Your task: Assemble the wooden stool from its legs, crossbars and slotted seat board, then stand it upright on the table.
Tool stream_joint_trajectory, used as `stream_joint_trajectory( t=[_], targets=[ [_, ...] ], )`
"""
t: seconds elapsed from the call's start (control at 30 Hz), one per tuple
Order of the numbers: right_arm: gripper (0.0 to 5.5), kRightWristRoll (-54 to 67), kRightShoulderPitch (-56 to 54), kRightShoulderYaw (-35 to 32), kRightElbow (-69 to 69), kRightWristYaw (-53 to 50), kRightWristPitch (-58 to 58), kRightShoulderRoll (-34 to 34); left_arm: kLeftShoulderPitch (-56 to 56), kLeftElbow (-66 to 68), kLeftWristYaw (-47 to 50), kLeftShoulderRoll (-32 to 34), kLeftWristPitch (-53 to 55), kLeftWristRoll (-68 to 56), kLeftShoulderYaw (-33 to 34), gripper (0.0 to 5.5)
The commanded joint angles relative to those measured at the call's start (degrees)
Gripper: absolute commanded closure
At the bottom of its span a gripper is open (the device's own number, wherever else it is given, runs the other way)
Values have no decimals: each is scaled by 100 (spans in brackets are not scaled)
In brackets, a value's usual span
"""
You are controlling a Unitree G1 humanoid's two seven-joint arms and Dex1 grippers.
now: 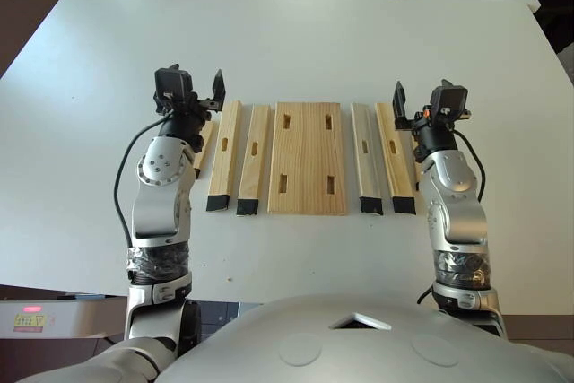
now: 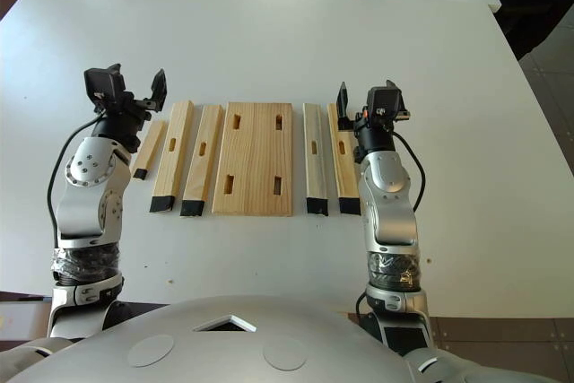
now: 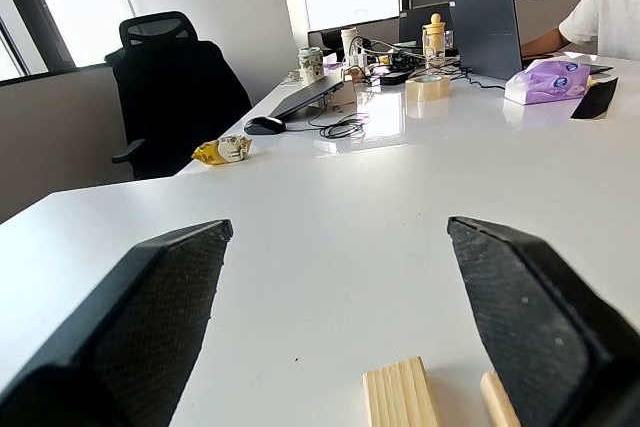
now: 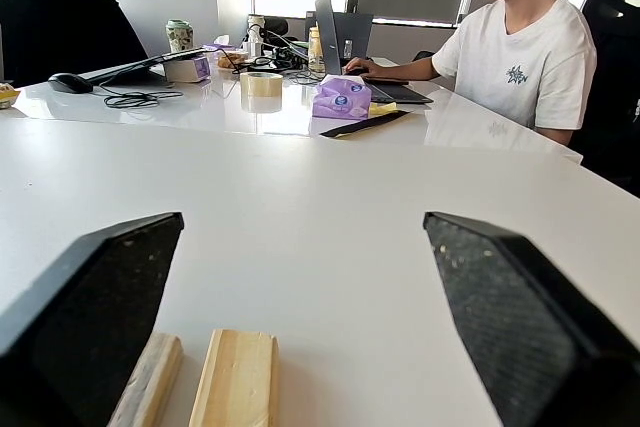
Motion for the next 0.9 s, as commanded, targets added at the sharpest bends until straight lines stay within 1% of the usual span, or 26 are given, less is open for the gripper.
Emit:
stream_joint_trajectory(
  t=[0.03, 0.53, 0.9],
  targets=[
    [106, -35, 0, 16, -31, -13, -32, 20, -15, -53, -30, 50, 116, -16, 39, 150],
    [106, -71, 169, 48, -120, -161, -62, 153, -205, -111, -156, 207, 620, -187, 167, 150],
    [106, -60, 134, 32, -122, -141, -45, 126, -166, -131, -95, 151, 658, -148, 158, 150]
  ],
)
